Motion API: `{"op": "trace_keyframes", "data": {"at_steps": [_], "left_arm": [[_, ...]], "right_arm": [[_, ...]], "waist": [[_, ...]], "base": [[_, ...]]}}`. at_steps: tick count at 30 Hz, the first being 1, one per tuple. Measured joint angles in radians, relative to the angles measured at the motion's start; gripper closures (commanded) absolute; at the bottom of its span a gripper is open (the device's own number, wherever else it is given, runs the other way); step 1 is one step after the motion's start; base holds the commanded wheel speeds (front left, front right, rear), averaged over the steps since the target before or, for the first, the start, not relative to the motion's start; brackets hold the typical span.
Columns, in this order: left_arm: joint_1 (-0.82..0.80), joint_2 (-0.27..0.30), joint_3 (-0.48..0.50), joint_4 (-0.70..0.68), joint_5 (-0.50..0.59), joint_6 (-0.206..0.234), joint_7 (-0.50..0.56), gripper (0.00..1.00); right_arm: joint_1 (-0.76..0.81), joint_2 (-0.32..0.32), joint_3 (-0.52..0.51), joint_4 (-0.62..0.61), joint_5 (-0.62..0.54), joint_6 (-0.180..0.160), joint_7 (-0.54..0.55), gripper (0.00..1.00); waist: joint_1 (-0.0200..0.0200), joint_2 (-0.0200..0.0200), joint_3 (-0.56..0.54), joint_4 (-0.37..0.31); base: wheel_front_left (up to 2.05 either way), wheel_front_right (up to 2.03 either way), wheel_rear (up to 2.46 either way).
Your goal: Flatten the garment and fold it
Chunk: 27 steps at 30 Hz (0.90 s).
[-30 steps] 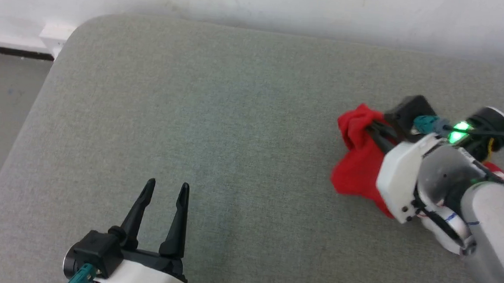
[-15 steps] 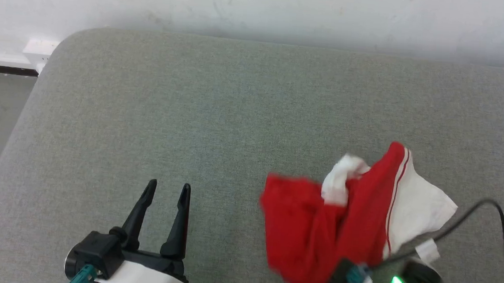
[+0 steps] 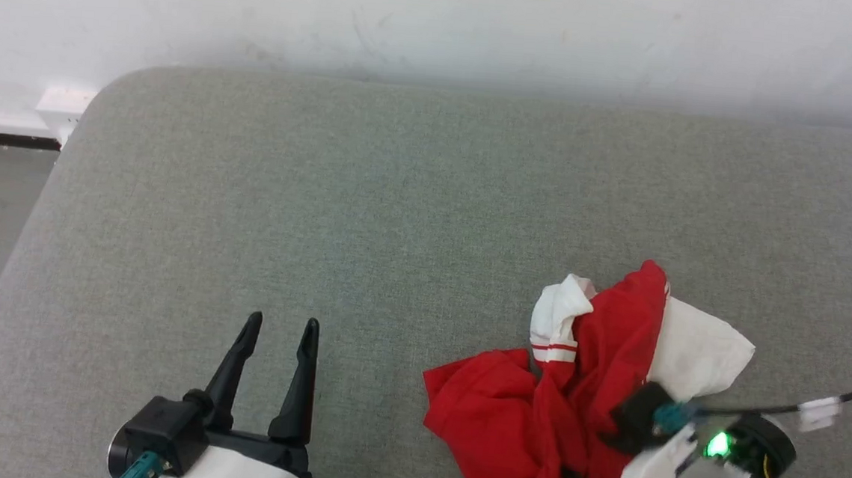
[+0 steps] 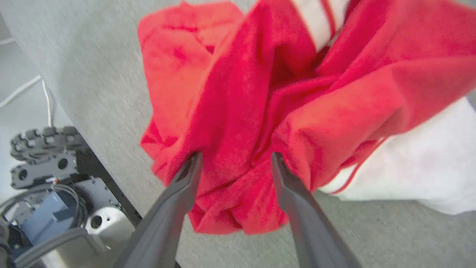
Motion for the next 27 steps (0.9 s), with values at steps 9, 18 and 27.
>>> {"op": "trace_keyframes", "data": {"at_steps": [9,18,27], "left_arm": [[0.019,0.0,0.01,-0.024,0.006,0.0,0.0,0.0],[0.071,0.0,0.037,-0.084,0.008,0.009,0.0,0.0],[0.144,0.0,0.033,-0.14,0.021,0.026,0.0,0.0]], "right_arm": [[0.088,0.226,-0.398,-0.163,-0.031,0.0,-0.156,0.0],[0.229,0.451,-0.7,-0.254,-0.352,0.0,-0.546,0.0],[0.347,0.453,-0.745,-0.065,-0.292,0.0,-0.836,0.0]], "waist": [[0.0,0.0,-0.029,-0.006],[0.0,0.0,-0.039,-0.041],[0.0,0.0,-0.042,-0.081]], "base": [[0.0,0.0,0.0],[0.0,0.0,0.0],[0.0,0.0,0.0]]}}
